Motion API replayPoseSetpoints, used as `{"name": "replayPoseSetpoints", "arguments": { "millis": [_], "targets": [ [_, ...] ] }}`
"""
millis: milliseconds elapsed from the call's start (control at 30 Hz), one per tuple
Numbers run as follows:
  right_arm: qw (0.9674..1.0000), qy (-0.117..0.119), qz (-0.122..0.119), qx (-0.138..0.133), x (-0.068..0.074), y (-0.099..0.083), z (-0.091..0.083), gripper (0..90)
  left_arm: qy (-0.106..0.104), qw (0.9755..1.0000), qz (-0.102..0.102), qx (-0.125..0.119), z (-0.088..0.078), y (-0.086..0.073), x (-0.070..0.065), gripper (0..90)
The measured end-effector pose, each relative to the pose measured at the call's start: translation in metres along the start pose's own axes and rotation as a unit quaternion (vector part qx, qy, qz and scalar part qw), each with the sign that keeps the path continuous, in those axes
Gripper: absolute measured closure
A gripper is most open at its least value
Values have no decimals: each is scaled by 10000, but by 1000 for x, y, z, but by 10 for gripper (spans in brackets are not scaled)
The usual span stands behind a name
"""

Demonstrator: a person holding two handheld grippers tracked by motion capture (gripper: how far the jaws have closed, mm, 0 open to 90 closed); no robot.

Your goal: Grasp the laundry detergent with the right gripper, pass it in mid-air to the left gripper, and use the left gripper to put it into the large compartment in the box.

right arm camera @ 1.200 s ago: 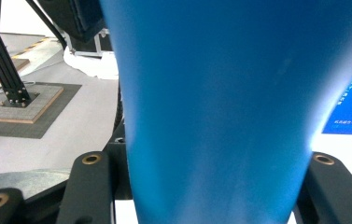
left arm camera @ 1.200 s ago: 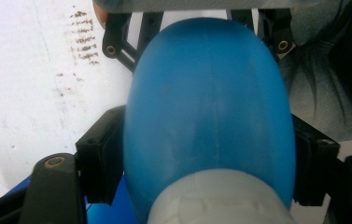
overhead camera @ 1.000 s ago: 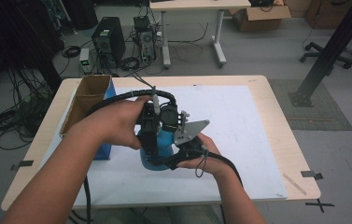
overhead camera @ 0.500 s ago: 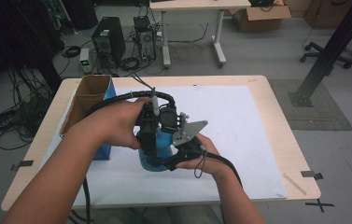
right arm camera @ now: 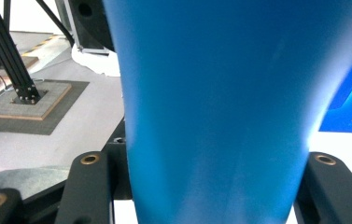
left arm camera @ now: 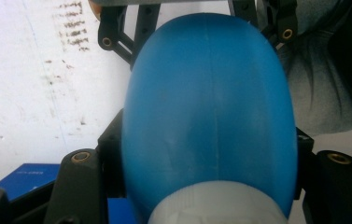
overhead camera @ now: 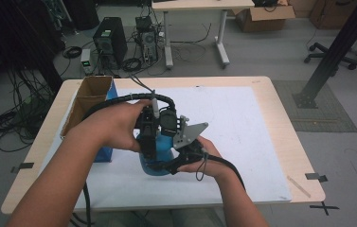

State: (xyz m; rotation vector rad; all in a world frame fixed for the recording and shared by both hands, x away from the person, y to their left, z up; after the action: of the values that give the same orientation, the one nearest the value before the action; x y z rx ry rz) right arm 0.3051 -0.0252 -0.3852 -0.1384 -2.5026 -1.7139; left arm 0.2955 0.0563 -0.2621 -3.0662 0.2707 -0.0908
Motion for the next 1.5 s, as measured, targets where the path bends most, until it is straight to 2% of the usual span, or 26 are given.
{"name": "replayPoseSetpoints", "arguments": {
  "millis": [133, 333, 633, 867, 967, 1067, 1167, 1233, 1267, 1500],
  "targets": [
    [9999, -24, 64, -85, 1, 1, -1, 427, -2, 10000, -22, -46, -3, -1, 0, 392],
    [9999, 8, 157, -39, 1, -1, 0, 324, 35, 10000, -24, -37, -6, 0, 0, 392],
    [9993, -44, 292, -213, -3, -2, -7, 176, 32, 9999, -100, 29, -8, -2, 1, 392],
    [9989, -55, 404, -237, -6, -3, -12, 113, 76, 9999, -123, 63, -10, -1, 1, 391],
    [9986, -87, 463, -258, -7, -4, -14, 58, 66, 9999, -109, 75, -10, 1, 1, 391],
    [9982, 6, 525, -285, -6, -3, -16, 8, 66, 9999, -97, 85, -10, 3, 1, 391],
    [9980, 105, 565, -260, -5, -3, -18, 4, 69, 9999, -86, 106, -11, 4, 2, 390],
    [9979, 85, 585, -246, -4, -4, -21, 4, 74, 9999, -91, 113, -13, 5, 2, 390],
    [9979, 87, 592, -235, -4, -4, -24, 4, 63, 9999, -111, 109, -14, 5, 3, 390],
    [9982, -62, 501, -334, -1, -4, -55, 4, -172, 9980, -592, 133, -22, 0, 7, 389]
  ]
}}
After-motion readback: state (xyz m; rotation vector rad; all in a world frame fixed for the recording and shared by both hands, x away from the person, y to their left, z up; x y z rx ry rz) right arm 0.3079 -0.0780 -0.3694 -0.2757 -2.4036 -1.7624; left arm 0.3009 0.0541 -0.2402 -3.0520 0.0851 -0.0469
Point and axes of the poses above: each handheld gripper's, and its own axes: z roughly forward along the jaws, y roughly out of its top, x roughly to its left, the point moved 3 cm from there along z, roughly forward along the jaws, and after that the axes turned 10 degrees about z, right-handed, at the moved point
